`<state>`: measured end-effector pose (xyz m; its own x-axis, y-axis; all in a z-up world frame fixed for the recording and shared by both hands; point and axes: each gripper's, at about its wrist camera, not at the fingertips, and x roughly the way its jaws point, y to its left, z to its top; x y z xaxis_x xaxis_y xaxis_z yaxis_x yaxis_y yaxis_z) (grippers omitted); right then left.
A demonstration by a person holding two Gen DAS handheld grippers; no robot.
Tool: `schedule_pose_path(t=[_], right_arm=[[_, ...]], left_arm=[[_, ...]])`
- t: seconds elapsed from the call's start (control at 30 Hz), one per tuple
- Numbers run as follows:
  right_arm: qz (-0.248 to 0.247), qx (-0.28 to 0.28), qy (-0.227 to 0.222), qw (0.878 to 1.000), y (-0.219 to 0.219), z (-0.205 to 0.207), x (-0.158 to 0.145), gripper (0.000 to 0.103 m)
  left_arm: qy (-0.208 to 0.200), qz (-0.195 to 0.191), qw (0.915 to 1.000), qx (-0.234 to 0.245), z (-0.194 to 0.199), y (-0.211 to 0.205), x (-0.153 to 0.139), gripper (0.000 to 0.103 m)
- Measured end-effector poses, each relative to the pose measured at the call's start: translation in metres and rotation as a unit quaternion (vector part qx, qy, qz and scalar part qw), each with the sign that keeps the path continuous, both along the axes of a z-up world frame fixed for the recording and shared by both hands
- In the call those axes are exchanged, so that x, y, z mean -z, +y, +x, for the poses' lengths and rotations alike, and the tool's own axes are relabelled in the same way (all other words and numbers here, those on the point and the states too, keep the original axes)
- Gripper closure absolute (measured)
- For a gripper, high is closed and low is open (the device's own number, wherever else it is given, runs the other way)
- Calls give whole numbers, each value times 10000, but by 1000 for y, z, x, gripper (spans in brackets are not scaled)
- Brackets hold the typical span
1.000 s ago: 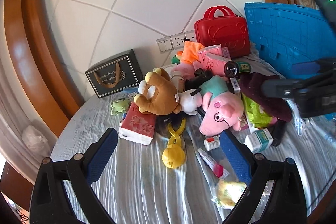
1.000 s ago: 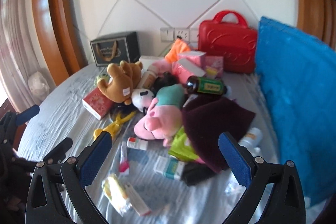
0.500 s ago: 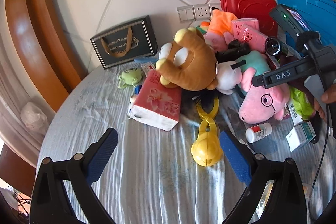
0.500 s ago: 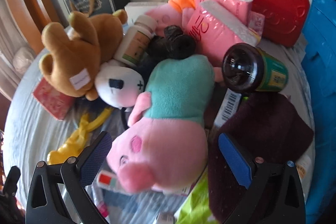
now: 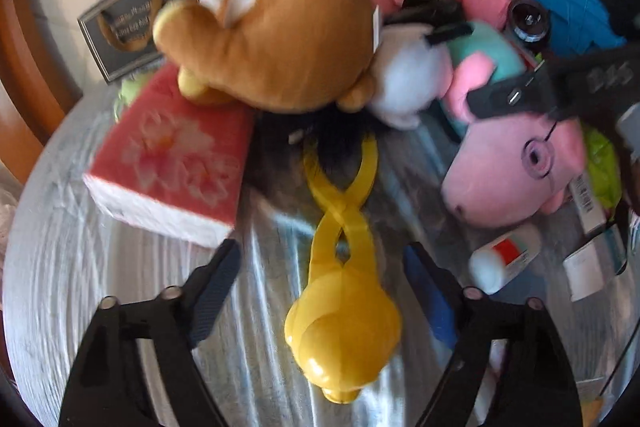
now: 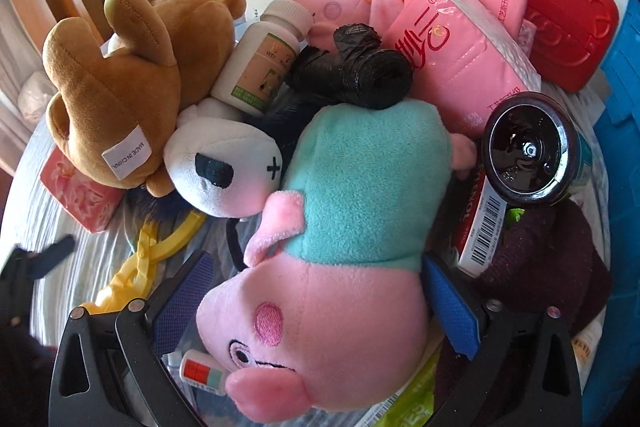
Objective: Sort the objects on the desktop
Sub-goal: 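Grasp the yellow plastic clip toy with the left tool while the right tool grasps the pink Peppa Pig plush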
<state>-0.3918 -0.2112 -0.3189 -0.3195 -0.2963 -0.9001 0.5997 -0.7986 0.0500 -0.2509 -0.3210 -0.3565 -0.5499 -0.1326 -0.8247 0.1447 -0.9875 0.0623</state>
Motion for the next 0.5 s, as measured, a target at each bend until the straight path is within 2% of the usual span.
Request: schedule_pose_path(t=[0.1,0.17,0.27,0.37,0.4,0.5], right_arm=[[-42,-3,7,10000,3,0,0,0],[22,5,48,10000,1,0,3,0],[240,-7,54,9997,-5,-2,10,0],[610,-60,-63,9981,-13,-6,30,0],[628,-56,-116,9979,-14,-8,35,0],[619,-37,-114,9980,-13,-10,39,2]], left_arm=[[1,179,9997,-135,3,-7,7,22],[47,156,9998,-130,0,-4,7,22],[129,73,9998,-111,-1,2,8,22],[100,342,9991,-235,-2,-2,10,22],[61,338,9992,-203,-3,-1,10,25],[12,300,9994,193,0,12,4,64]])
